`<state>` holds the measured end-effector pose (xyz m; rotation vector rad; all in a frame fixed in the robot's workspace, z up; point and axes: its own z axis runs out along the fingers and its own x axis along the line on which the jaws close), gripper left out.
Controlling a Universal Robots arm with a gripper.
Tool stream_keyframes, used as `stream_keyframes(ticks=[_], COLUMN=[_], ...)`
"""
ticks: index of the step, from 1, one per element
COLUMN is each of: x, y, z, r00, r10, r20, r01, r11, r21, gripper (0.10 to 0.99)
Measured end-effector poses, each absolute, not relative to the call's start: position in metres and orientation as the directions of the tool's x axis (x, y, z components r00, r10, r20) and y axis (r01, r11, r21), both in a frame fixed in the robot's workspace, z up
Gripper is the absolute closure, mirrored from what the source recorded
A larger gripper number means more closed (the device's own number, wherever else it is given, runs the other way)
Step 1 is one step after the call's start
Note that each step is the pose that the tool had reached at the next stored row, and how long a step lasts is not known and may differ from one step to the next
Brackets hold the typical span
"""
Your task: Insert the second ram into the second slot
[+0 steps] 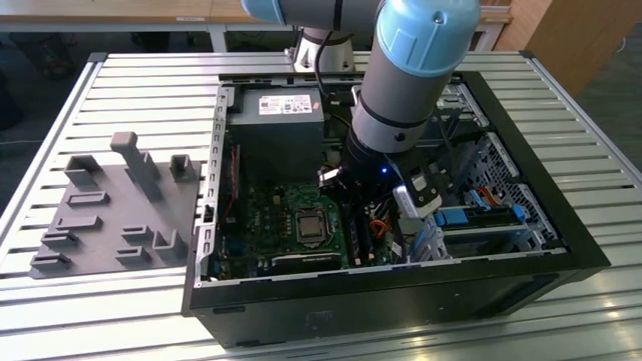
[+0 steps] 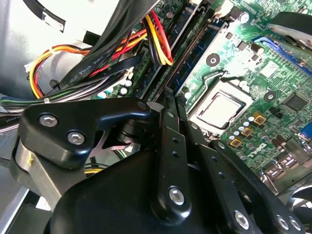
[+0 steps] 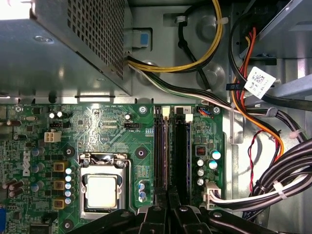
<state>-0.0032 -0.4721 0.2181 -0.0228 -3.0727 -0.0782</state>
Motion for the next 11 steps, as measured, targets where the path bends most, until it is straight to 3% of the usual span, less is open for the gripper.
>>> stream_keyframes(ticks=[11], x=[-0.0032], y=[-0.4722], z=[0.2189], r00=[-0.998], r10=[0.016], r20=[0.068], r01=[0.019], r11=[0.999], r21=[0.045], gripper=[0.957])
